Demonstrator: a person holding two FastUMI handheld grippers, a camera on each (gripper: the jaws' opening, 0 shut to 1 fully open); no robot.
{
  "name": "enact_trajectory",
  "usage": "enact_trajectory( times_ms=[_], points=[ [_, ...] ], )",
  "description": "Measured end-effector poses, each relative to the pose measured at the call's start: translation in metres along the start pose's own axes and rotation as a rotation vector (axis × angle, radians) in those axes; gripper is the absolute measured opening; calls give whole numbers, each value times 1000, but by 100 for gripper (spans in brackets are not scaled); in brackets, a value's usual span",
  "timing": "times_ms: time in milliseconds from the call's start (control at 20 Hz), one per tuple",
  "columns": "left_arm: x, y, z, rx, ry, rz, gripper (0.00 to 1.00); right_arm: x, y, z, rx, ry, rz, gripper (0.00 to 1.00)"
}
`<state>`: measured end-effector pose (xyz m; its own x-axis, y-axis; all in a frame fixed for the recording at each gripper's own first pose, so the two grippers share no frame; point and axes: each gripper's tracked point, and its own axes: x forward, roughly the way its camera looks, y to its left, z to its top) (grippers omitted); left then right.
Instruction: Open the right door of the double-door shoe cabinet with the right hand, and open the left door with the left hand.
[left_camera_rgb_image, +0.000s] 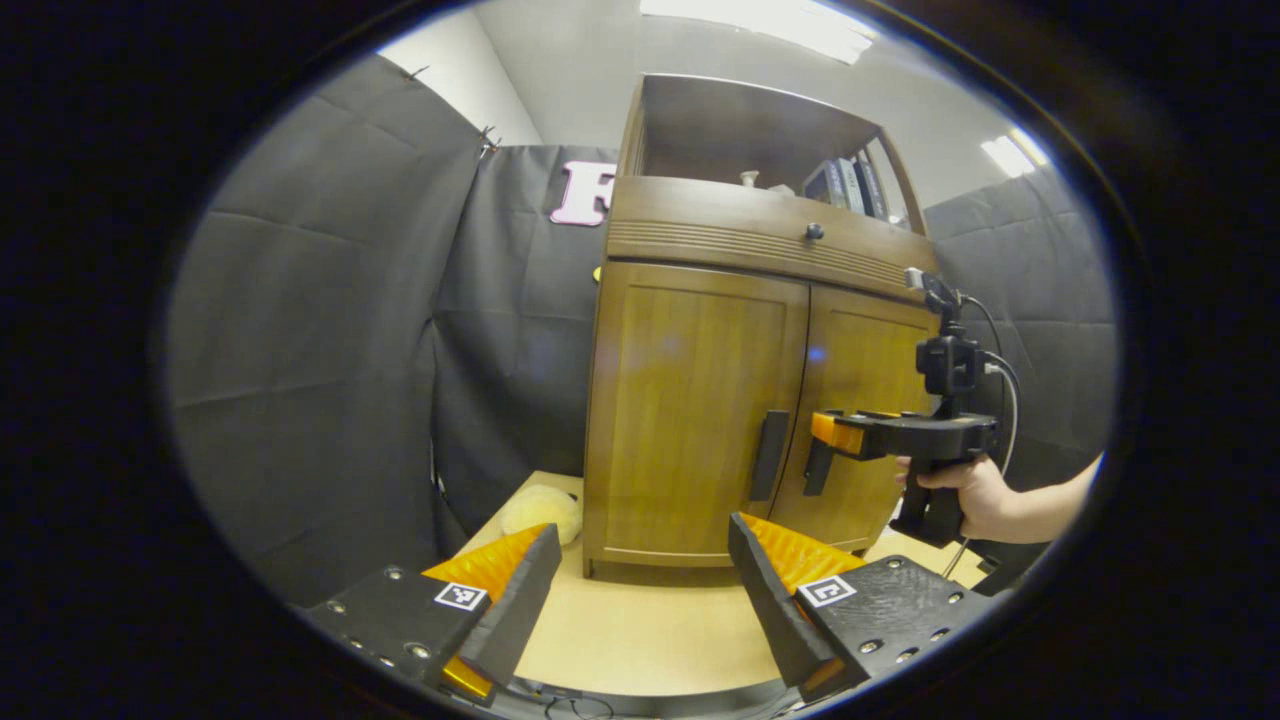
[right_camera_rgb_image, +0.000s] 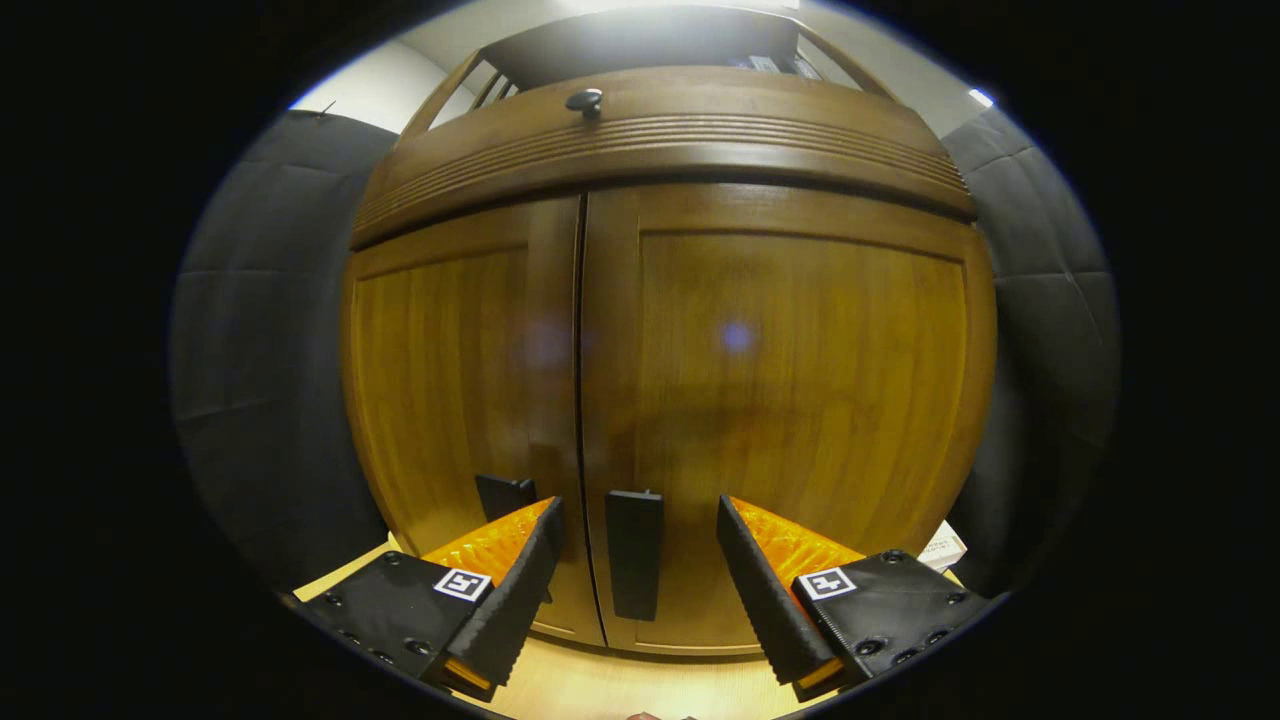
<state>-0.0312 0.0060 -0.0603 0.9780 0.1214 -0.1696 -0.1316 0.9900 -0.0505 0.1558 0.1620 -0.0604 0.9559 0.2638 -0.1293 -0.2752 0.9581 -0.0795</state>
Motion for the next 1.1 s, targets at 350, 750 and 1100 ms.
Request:
enact_trajectory(
  times_ms=[350, 750, 1100],
  points=[
    [9, -10, -11, 24, 30, -18, 99, 26, 2, -24, 5, 64, -27, 96],
    [9, -16, -17, 36, 46, -43, 99, 38, 0, -24, 49, 61, -37, 41],
    [9, -16, -14, 48, 12, -73, 96, 32, 0, -24, 73, 61, 7, 12]
  ],
)
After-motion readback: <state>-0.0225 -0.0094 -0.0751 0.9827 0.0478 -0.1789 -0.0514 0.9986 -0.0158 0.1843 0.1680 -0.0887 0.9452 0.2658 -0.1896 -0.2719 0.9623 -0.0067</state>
